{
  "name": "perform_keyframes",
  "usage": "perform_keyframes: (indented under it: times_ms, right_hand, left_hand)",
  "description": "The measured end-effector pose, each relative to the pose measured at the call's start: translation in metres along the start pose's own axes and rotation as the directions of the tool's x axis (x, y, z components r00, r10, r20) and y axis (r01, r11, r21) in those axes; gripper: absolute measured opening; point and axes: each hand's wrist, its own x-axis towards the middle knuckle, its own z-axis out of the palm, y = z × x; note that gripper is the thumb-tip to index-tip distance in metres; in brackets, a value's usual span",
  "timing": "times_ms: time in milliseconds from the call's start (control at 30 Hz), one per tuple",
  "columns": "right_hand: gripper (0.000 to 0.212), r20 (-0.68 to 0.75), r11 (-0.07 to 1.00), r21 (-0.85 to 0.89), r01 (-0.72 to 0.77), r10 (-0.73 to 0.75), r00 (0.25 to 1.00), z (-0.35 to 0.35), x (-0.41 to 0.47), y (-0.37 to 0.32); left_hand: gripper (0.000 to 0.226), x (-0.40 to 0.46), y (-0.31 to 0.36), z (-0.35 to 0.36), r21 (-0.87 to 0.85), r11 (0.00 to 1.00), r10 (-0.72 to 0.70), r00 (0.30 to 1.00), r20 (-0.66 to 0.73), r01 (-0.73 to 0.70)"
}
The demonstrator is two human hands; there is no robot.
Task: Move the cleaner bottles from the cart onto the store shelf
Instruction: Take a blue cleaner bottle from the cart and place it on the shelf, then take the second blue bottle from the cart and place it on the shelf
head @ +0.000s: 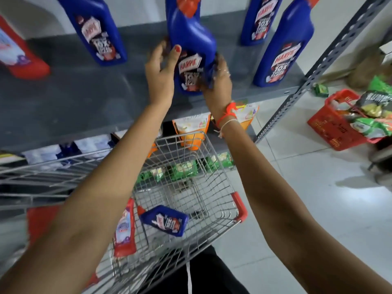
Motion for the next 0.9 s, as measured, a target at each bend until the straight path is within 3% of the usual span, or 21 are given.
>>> perform_keyframes:
  times_ms: [100, 167, 233, 333, 367, 433, 500, 533, 567, 633, 700, 767, 833, 900]
  right_hand:
    - [0.048, -0.172, 0.984, 0.176, -0.024, 0.055, 0.984, 0.007, -0.047, 0.015]
    - [0.033, -0.231, 0.994, 0.109, 0.01, 0.016, 0.973, 0.016, -0.085, 0.034]
    - [0.026, -0.117, 0.998, -0.067, 0.013, -0.021, 0.993, 0.035, -0.123, 0.068]
    - [0.034, 0.221, 0.949, -0.309, -0.068, 0.141, 0.965, 0.068, -0.175, 0.129]
    - [0.035, 0.335, 0.918, -0.386, -0.087, 0.228, 0.914, 0.075, -0.189, 0.147]
    - [0.039, 0.524, 0.841, -0.531, -0.108, 0.425, 0.738, 0.088, -0.214, 0.18]
    - [0.049, 0.624, 0.775, -0.623, -0.11, 0.577, 0.527, 0.098, -0.234, 0.209]
    - [0.053, 0.648, 0.74, -0.669, -0.077, 0.63, 0.429, 0.102, -0.245, 0.223]
    - [0.054, 0.651, 0.703, -0.71, -0.034, 0.674, 0.35, 0.105, -0.25, 0.233]
    - [0.05, 0.621, 0.634, -0.773, 0.017, 0.751, 0.225, 0.112, -0.262, 0.255]
    - [0.047, 0.597, 0.603, -0.798, -0.021, 0.794, 0.119, 0.115, -0.273, 0.27]
    - [0.042, 0.582, 0.588, -0.807, -0.053, 0.808, 0.096, 0.117, -0.278, 0.277]
    - [0.043, 0.589, 0.588, -0.808, 0.047, 0.801, 0.108, 0.117, -0.278, 0.277]
    - [0.047, 0.611, 0.605, -0.792, 0.087, 0.787, 0.089, 0.116, -0.274, 0.271]
  left_hand:
    - [0.03, -0.047, -0.025, -0.022, 0.082, 0.99, 0.126, 0.971, -0.204, -0.111]
    - [0.021, -0.088, -0.059, -0.045, 0.172, 0.976, 0.184, 0.923, -0.339, -0.132]
    - [0.02, -0.129, -0.106, -0.073, 0.226, 0.974, 0.093, 0.905, -0.416, 0.004]
    - [0.033, -0.188, -0.184, -0.119, 0.238, 0.879, -0.249, 0.824, -0.509, 0.412]
    - [0.035, -0.206, -0.203, -0.131, 0.202, 0.787, -0.408, 0.737, -0.539, 0.583]
    - [0.039, -0.24, -0.245, -0.158, 0.119, 0.451, -0.693, 0.431, -0.577, 0.885]
    - [0.039, -0.269, -0.272, -0.177, -0.095, 0.204, -0.882, 0.141, -0.449, 0.974]
    - [0.039, -0.282, -0.276, -0.181, -0.17, 0.123, -0.929, 0.053, -0.367, 0.978]
    - [0.035, -0.287, -0.276, -0.182, -0.239, 0.086, -0.953, 0.01, -0.302, 0.967]
    - [0.036, -0.297, -0.287, -0.182, -0.291, 0.075, -0.985, 0.026, -0.169, 0.954]
    - [0.05, -0.301, -0.294, -0.181, -0.323, 0.09, -0.995, 0.072, -0.068, 0.942]
    - [0.056, -0.302, -0.298, -0.183, -0.369, 0.104, -0.994, 0.093, -0.048, 0.924]
    - [0.065, -0.304, -0.302, -0.188, -0.371, 0.125, -0.991, 0.13, -0.013, 0.92]
    - [0.051, -0.303, -0.302, -0.191, -0.373, 0.151, -0.988, 0.155, -0.02, 0.915]
